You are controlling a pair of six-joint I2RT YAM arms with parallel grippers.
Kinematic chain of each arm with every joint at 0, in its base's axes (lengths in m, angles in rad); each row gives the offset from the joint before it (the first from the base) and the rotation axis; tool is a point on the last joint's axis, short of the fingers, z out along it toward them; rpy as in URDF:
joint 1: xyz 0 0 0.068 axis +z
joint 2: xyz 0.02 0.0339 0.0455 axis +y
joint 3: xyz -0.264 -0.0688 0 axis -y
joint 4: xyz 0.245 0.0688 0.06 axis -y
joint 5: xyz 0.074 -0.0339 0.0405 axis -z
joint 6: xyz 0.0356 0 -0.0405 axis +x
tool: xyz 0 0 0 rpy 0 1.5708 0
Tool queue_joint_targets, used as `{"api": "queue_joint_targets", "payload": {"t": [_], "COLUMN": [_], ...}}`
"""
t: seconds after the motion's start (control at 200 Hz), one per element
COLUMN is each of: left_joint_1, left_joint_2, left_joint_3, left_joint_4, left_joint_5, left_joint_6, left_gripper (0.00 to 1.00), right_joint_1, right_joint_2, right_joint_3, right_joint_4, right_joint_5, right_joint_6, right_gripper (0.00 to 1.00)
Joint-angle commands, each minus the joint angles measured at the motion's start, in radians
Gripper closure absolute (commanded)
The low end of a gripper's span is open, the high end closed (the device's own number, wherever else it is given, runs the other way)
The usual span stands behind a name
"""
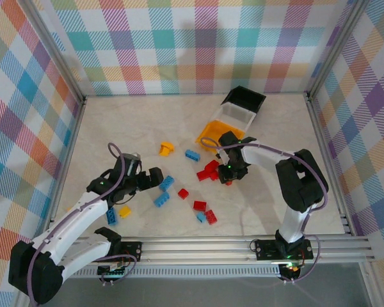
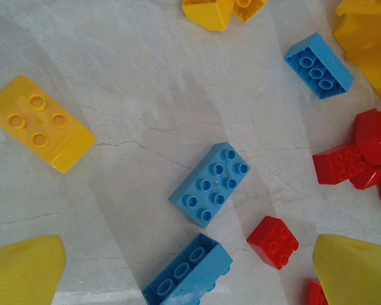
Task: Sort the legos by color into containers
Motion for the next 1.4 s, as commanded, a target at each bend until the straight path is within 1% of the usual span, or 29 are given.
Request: {"api": "queue_joint_targets", "payload": {"t": [0.0,0.04,0.125,0.195,0.355,0.455,0.535,0.605,0.675,0.78,0.905,1.02,1.145,1.275,1.33,1.395], "left_joint_1": [-0.006,-0.005,-0.006,-0.006,-0.006,-0.008,-0.009,-0.013,-0.021,-0.043,-0.074,-0.084,-0.085,-0.084,-0.085,-0.085], "left_joint_2": [-0.017,-0.013,0.0,0.017,0.051,0.075,0.103,0.131,0.158,0.189,0.214,0.211,0.179,0.158,0.159,0.165], "left_joint_3": [-0.025,-0.024,-0.015,-0.002,0.022,0.029,0.037,0.051,0.07,0.113,0.169,0.187,0.18,0.168,0.165,0.162], "left_joint_4": [0.002,0.007,0.016,0.019,0.039,0.068,0.088,0.101,0.1,0.078,0.013,-0.037,-0.07,-0.088,-0.09,-0.082], "left_joint_5": [-0.026,-0.029,-0.029,-0.03,-0.017,0.015,0.044,0.069,0.084,0.093,0.091,0.094,0.09,0.086,0.083,0.087], "left_joint_6": [-0.043,-0.05,-0.055,-0.055,-0.062,-0.068,-0.065,-0.06,-0.051,-0.023,0.028,0.048,0.047,0.048,0.049,0.051], "left_gripper": [0.0,0.0,0.0,0.0,0.0,0.0,0.0,0.0,0.0,0.0,0.0,0.0,0.0,0.0,0.0,0.0], "right_joint_1": [0.004,0.004,0.004,0.004,0.003,-0.008,-0.031,-0.07,-0.105,-0.154,-0.181,-0.191,-0.198,-0.204,-0.205,-0.205], "right_joint_2": [-0.045,-0.059,-0.095,-0.138,-0.312,-0.392,-0.404,-0.364,-0.282,-0.111,0.064,0.18,0.252,0.29,0.297,0.297], "right_joint_3": [-0.031,-0.043,-0.067,-0.093,-0.152,-0.101,-0.012,0.086,0.176,0.33,0.46,0.544,0.59,0.614,0.616,0.616], "right_joint_4": [-0.002,0.005,0.003,-0.01,-0.052,-0.1,-0.129,-0.142,-0.151,-0.175,-0.18,-0.191,-0.188,-0.191,-0.188,-0.19], "right_joint_5": [0.024,0.023,0.014,-0.014,-0.084,-0.119,-0.136,-0.165,-0.191,-0.22,-0.219,-0.204,-0.2,-0.202,-0.205,-0.204], "right_joint_6": [-0.017,-0.017,-0.014,0.001,0.059,0.091,0.112,0.133,0.151,0.185,0.203,0.202,0.196,0.193,0.193,0.193], "right_gripper": [0.76,0.78,0.79,0.81,0.82,0.82,0.81,0.81,0.81,0.81,0.82,0.82,0.82,0.8,0.78,0.7]}}
